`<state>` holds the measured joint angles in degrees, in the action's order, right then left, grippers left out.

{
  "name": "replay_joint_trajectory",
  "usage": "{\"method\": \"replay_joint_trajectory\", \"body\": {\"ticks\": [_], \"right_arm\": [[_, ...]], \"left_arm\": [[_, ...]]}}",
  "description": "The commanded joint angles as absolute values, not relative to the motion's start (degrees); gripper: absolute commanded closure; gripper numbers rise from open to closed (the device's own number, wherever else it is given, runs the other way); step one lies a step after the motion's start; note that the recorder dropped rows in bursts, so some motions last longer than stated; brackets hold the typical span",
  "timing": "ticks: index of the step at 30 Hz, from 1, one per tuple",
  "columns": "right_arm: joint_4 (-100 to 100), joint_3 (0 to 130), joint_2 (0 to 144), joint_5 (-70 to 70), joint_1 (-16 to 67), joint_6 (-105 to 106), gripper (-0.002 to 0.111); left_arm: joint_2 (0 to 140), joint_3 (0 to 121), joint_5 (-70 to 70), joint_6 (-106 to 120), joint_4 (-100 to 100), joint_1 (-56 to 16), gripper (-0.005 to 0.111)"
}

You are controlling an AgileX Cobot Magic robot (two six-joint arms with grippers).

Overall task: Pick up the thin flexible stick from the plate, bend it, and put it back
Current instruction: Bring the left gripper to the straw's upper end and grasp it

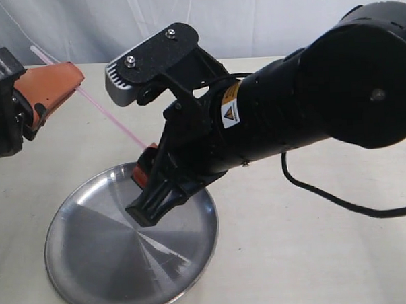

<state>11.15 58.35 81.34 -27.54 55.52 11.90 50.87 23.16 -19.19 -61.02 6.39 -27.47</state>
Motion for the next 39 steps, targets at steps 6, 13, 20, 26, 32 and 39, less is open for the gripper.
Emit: {"method": "replay_joint_trajectory", "body": {"ticks": [6, 13, 20, 26, 32, 39], "right_arm": [[11.81, 58.06, 82.03, -22.16, 55.40, 11.65, 0.054], [11.88, 58.06, 84.88, -20.32, 55.40, 11.65, 0.059], [12.09, 58.06, 85.00, -15.80, 55.30, 8.39, 0.103], [12.09, 58.06, 85.00, -13.25, 55.30, 5.38, 0.109], [12.09, 58.06, 85.00, -10.70, 55.30, 2.46, 0.109], [12.37, 58.06, 84.05, -6.96, 55.30, 0.00, 0.109]], "left_arm": [[51.03, 23.50, -21.56, -61.18, 7.15, -27.58, 0.107], [51.03, 23.50, -21.66, -61.18, 7.15, -27.58, 0.107], [51.03, 23.50, -21.65, -61.18, 7.39, -27.58, 0.107], [51.03, 23.50, -21.65, -61.18, 7.49, -27.58, 0.107], [51.03, 23.50, -20.70, -63.76, 11.14, -27.58, 0.107], [51.65, 23.26, -19.55, -75.30, 22.04, -27.58, 0.107]]}}
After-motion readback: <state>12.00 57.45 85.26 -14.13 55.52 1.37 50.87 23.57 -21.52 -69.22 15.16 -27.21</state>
